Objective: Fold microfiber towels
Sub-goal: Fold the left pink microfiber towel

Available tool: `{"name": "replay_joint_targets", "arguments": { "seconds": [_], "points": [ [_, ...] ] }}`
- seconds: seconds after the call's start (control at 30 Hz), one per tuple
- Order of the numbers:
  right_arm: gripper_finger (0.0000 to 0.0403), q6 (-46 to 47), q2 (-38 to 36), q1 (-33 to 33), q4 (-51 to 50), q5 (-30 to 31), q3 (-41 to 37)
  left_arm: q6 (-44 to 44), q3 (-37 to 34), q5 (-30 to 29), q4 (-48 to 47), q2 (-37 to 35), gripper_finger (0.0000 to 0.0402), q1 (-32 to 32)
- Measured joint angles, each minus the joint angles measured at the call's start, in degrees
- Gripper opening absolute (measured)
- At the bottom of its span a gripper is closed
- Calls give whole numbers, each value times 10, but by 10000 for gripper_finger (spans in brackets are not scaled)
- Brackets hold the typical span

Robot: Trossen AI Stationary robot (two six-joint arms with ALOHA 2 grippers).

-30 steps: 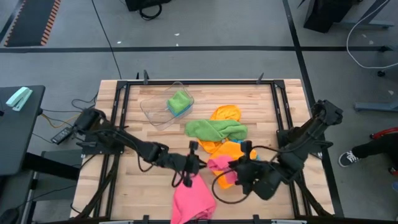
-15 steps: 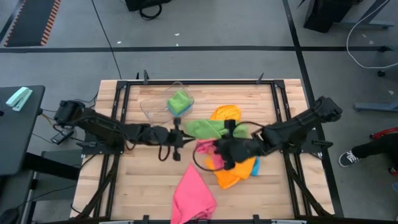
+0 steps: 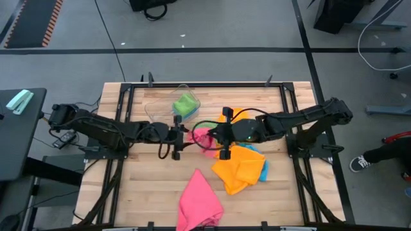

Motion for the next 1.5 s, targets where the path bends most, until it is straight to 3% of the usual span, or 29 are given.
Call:
{"name": "replay_joint_targets", "arguments": {
  "seconds": [0.2,0.77,1.1,1.33,1.5],
  "points": [
    [19,57,-9,3,37,-2,0,-10,0,0,16,-11,235,-3],
    [19,130,-12,19,88,-2,0,0,0,33,87,-104,216,-13],
    [19,154,-12,8,81,7,-40,-36,0,33,70,-152,167,-30],
    [19,216,-12,19,90,6,-79,-110,0,33,-68,-159,119,-32],
    [19,242,-8,25,108,-9,-115,-87,0,44,-85,-159,77,-55]
  ]
}}
